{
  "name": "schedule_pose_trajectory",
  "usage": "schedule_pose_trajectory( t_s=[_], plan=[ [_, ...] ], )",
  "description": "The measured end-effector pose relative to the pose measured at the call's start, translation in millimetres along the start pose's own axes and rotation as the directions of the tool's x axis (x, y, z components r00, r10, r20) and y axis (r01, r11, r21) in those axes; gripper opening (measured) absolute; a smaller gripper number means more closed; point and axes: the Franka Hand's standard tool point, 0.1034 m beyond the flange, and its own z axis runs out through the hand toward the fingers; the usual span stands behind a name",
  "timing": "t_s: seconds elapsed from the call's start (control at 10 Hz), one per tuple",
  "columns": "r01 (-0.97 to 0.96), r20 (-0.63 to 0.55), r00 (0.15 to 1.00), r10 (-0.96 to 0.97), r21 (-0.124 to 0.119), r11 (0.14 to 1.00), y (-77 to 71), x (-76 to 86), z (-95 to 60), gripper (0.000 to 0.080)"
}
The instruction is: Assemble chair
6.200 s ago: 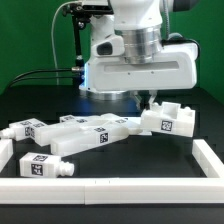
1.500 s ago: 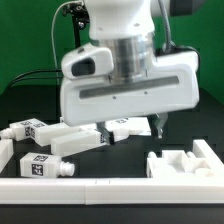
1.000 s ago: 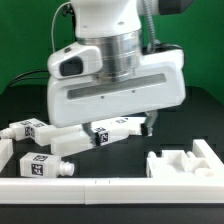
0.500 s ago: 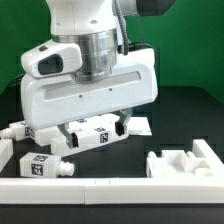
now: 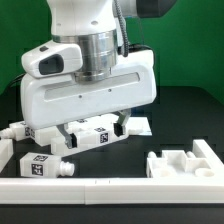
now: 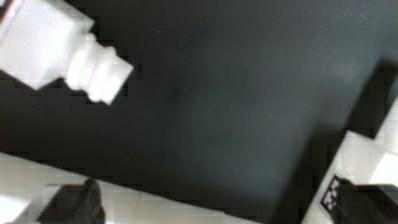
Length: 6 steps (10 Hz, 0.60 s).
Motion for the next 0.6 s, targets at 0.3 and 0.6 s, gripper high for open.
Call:
schedule_pose_trajectory(
  t_s=[0.3,0.6],
  plan=[
    [-0.197,0.0,0.98,0.197,0.038,0.98,5.6,-0.6,-5.6,0.0649],
    [-0.394,0.007,0.919,0.394,0.047,0.918,5.0,-0.8,-4.5,0.0649]
  ],
)
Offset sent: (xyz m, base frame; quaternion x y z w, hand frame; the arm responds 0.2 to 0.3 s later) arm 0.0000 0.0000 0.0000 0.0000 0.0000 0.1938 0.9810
